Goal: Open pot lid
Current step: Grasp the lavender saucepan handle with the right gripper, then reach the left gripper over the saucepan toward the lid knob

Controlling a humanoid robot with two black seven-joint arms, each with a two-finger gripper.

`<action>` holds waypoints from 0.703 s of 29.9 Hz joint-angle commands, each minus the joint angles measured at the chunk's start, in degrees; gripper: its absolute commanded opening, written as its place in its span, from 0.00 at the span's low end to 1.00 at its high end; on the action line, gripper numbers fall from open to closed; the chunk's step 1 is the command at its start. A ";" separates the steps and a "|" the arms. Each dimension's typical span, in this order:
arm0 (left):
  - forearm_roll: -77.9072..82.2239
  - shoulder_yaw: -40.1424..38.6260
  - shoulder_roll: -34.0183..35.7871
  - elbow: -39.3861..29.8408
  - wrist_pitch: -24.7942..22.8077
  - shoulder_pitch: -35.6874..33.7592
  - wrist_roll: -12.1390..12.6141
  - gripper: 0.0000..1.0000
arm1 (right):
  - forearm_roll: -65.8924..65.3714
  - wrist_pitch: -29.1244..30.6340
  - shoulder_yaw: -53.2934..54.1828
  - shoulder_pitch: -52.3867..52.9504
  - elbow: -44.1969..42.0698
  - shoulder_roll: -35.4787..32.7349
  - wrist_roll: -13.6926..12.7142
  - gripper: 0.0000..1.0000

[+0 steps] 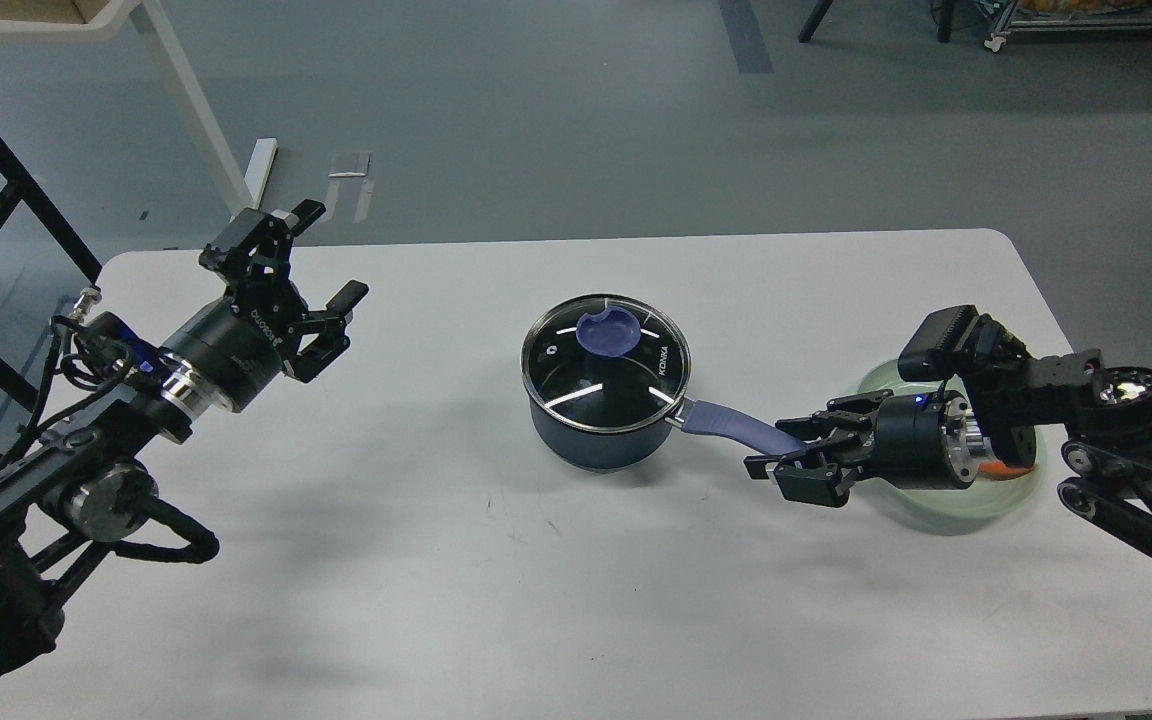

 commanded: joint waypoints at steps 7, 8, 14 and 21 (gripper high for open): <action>-0.01 0.04 -0.07 -0.44 -0.01 0.01 0.00 0.99 | 0.00 -0.01 -0.01 0.35 0.08 -0.07 0.01 0.42; 0.08 0.04 -0.07 -0.44 -0.01 0.01 0.00 0.99 | 0.00 -0.01 -0.01 0.35 0.08 -0.16 0.01 0.40; 5.41 1.00 0.02 -0.44 0.08 -2.35 -0.09 0.99 | 0.00 -0.01 -0.01 0.35 0.16 -0.16 0.01 0.38; 38.43 5.21 0.54 -2.63 -0.10 -15.35 -7.43 0.99 | 0.00 -0.01 0.08 0.44 0.51 -0.33 0.01 0.38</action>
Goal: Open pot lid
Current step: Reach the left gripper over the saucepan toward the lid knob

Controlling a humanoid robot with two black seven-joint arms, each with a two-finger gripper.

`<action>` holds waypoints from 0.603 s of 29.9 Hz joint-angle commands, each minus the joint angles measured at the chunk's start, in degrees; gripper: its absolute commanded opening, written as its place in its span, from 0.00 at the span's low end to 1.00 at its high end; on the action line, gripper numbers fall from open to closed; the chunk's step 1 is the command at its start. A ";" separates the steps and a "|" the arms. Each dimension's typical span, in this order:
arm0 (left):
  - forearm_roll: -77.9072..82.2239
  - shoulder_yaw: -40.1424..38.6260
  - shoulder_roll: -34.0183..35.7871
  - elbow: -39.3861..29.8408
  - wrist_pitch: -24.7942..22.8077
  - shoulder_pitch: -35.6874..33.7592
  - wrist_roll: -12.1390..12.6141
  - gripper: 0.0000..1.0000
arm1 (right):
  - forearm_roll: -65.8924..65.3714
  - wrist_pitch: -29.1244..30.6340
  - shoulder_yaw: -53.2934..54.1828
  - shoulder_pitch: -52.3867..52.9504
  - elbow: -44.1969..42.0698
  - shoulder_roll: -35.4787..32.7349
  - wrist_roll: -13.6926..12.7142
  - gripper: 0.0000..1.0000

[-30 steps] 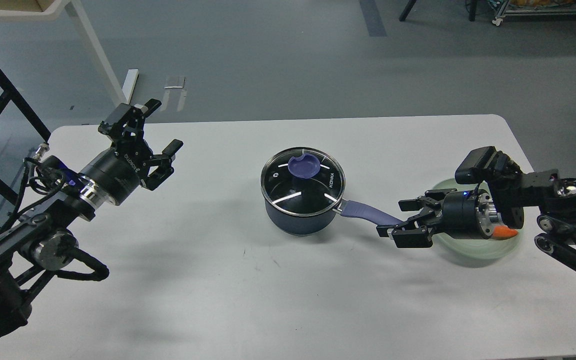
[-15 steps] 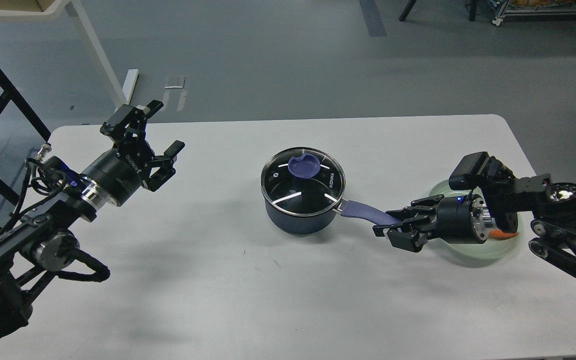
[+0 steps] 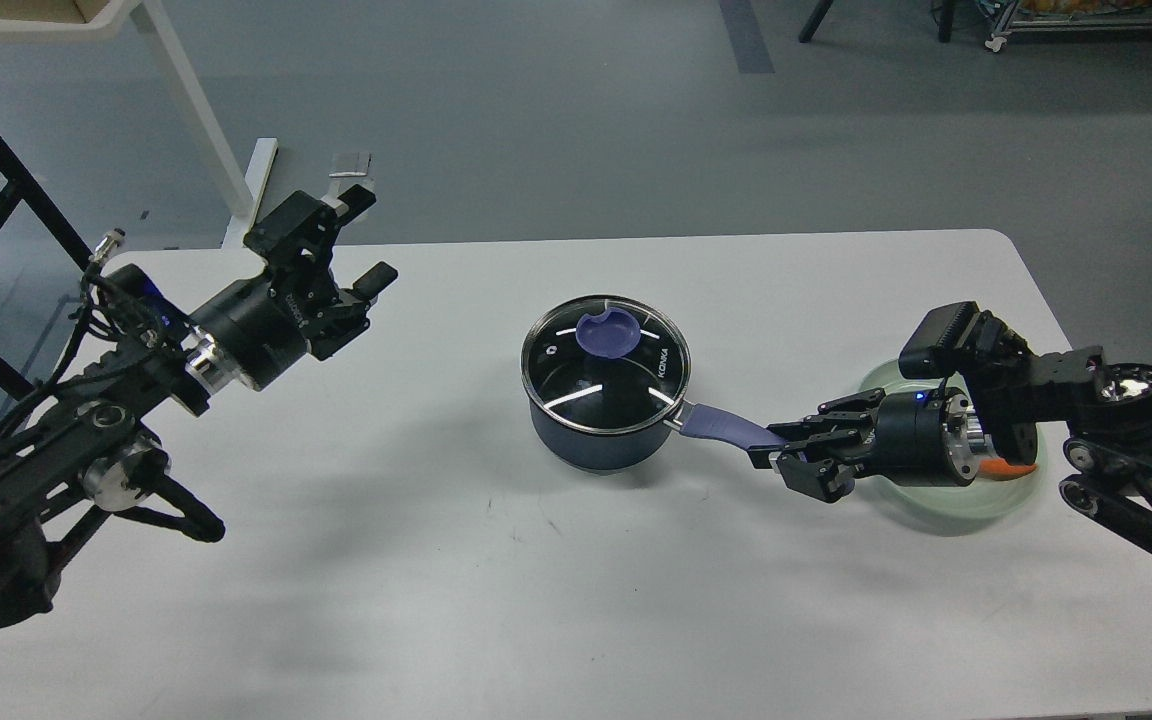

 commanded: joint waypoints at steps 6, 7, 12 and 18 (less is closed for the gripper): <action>38.86 16.36 0.09 -1.50 3.33 -19.20 -3.48 0.99 | 0.03 0.01 0.02 -0.02 0.02 -0.02 0.00 0.38; 41.67 19.17 -0.17 -1.42 5.26 -21.22 -3.48 0.99 | 0.03 0.01 0.02 -0.02 0.02 -0.02 0.00 0.38; 47.85 33.58 -3.77 0.77 15.55 -29.14 -3.48 0.99 | 0.03 0.01 0.02 -0.11 0.02 -0.11 0.00 0.38; 52.59 40.99 -11.24 10.52 18.55 -32.05 -3.48 0.99 | 0.03 0.01 0.02 -0.11 0.19 -0.11 0.00 0.39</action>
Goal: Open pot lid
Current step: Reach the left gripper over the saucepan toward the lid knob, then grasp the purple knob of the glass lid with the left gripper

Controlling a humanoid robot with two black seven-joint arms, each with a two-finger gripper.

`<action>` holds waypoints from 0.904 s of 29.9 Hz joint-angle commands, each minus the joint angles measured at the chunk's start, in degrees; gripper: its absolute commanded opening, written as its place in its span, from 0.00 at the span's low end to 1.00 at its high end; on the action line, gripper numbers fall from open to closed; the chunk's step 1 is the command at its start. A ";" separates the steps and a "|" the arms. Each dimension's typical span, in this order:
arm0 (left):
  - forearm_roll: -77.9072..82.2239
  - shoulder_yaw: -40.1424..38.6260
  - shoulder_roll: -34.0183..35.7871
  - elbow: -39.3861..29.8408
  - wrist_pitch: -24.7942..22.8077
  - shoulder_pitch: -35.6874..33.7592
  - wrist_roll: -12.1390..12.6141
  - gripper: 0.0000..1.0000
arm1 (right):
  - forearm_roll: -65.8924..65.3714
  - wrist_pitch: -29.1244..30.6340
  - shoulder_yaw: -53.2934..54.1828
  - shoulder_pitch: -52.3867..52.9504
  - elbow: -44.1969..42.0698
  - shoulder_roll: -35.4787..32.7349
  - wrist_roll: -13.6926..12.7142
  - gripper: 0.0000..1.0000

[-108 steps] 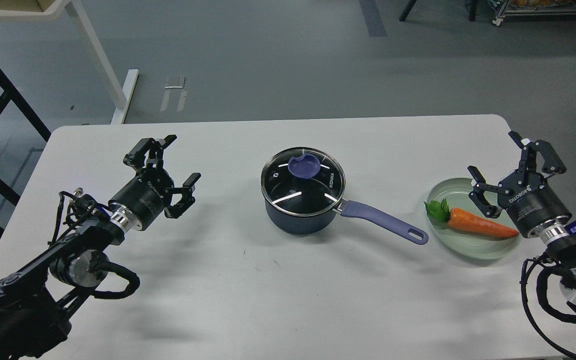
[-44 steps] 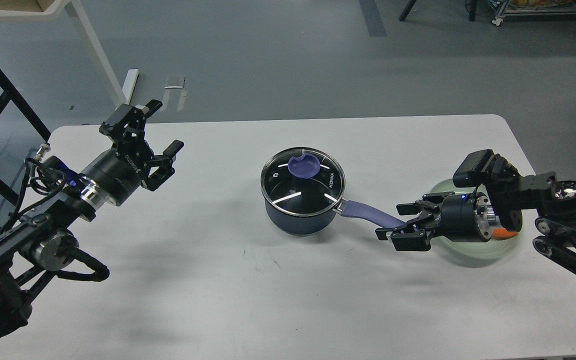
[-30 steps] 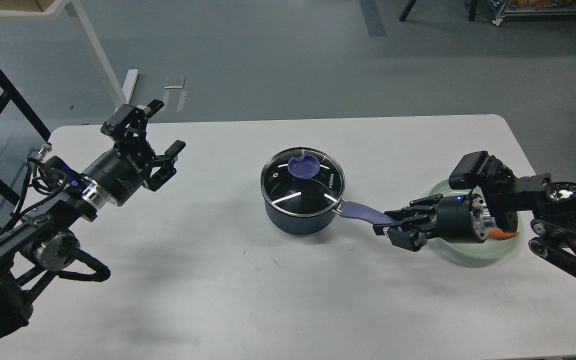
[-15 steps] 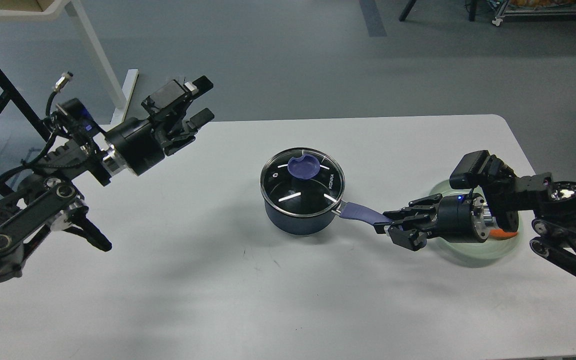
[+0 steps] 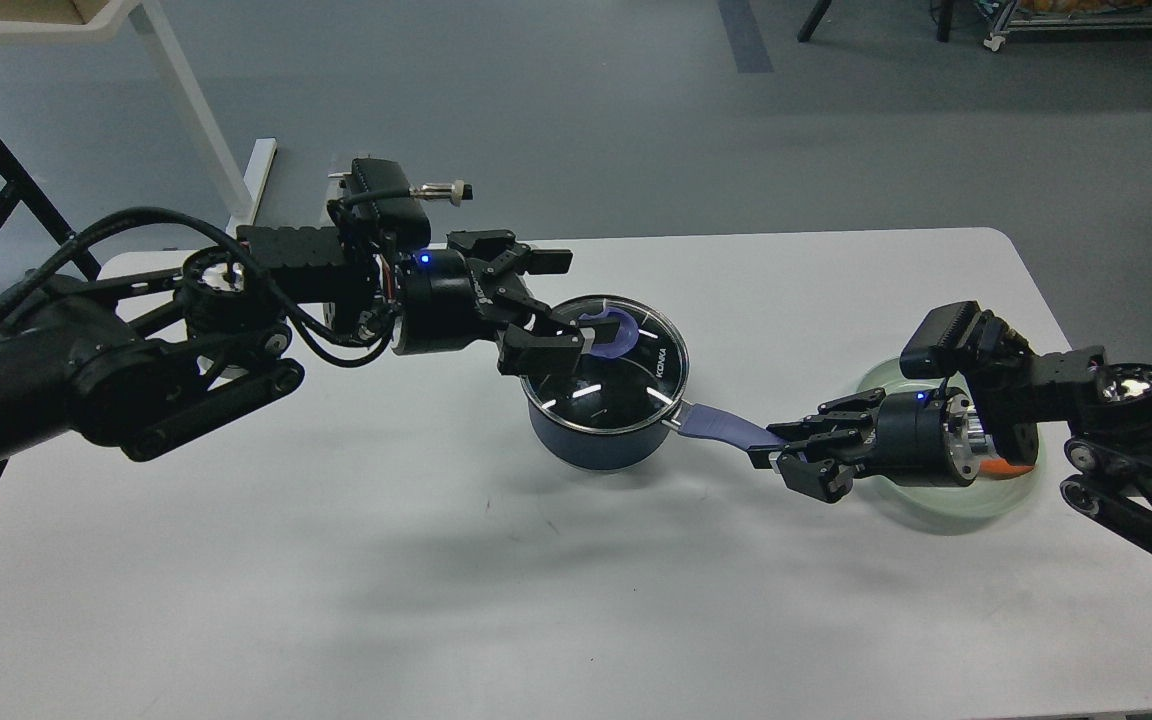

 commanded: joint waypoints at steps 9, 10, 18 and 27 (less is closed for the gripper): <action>5.73 2.47 -11.88 13.53 2.62 -0.83 0.03 0.99 | 0.00 0.01 0.00 -0.09 0.16 -0.17 -0.01 0.39; 5.73 2.64 -12.15 13.62 2.62 -0.65 0.03 0.99 | 0.00 0.01 0.00 -0.09 0.16 -0.17 -0.01 0.39; 5.72 3.44 -15.22 18.27 3.94 0.05 0.03 0.99 | 0.08 0.01 0.00 -0.17 0.25 -0.52 -0.01 0.39; 5.37 4.58 -17.51 21.18 4.91 0.14 0.03 0.99 | 0.08 0.01 0.08 -0.44 0.95 -1.49 -0.01 0.39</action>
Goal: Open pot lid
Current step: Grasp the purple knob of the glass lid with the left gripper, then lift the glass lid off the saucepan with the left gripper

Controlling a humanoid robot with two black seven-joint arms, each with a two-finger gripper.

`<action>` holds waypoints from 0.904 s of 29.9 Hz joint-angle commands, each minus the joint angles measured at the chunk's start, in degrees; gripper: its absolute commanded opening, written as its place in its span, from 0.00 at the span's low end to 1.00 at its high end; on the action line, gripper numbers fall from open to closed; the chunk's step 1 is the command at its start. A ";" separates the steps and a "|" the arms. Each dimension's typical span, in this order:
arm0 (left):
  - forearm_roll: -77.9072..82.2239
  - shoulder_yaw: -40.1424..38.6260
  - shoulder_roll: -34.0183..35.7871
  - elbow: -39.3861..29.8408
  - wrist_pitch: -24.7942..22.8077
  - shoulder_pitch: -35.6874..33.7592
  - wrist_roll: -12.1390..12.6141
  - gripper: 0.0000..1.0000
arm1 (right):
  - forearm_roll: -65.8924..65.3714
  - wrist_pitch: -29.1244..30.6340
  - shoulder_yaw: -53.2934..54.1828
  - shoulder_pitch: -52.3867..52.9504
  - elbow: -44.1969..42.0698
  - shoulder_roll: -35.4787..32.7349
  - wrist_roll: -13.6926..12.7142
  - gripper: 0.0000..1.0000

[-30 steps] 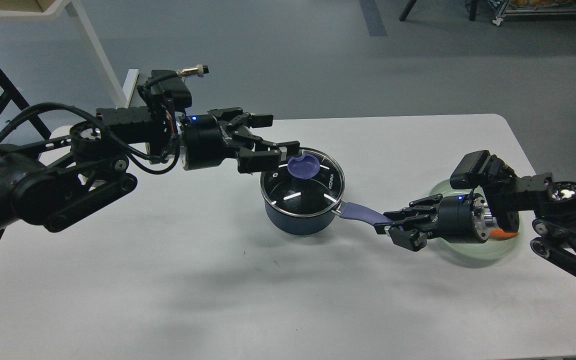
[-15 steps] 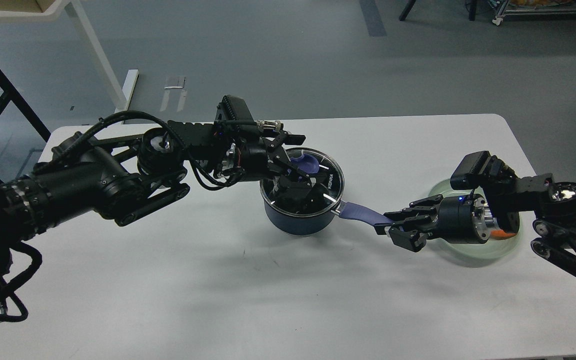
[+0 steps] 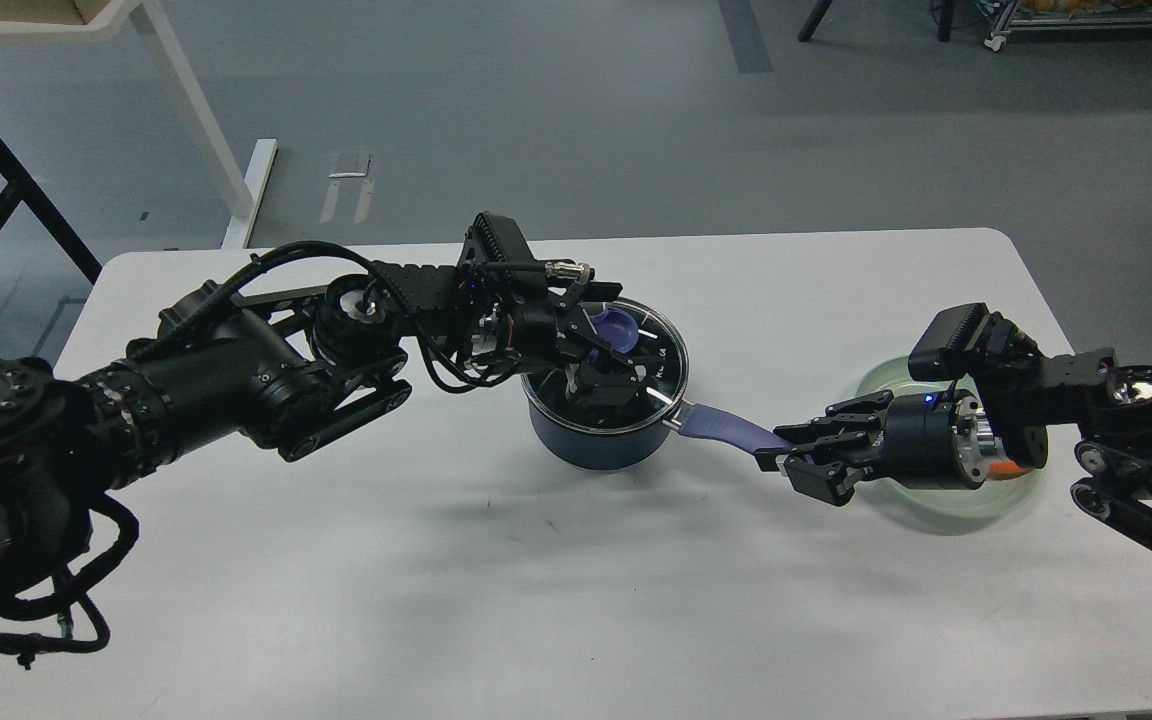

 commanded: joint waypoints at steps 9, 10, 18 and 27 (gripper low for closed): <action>-0.14 0.60 -1.61 2.15 0.04 0.39 0.00 0.97 | -0.01 -0.08 0.08 -0.29 0.13 -0.04 0.00 0.39; -0.22 0.60 -1.61 2.15 0.04 0.39 0.00 0.96 | -0.01 -0.08 0.08 -0.21 0.13 -0.13 0.00 0.39; -0.58 0.68 -1.43 2.24 0.22 0.65 0.00 0.73 | -0.01 0.00 0.08 -0.29 0.22 -0.13 0.00 0.39; -0.58 0.42 -0.91 1.36 1.80 0.83 0.00 0.40 | -0.01 -0.08 0.08 -0.21 0.74 -0.21 0.00 0.39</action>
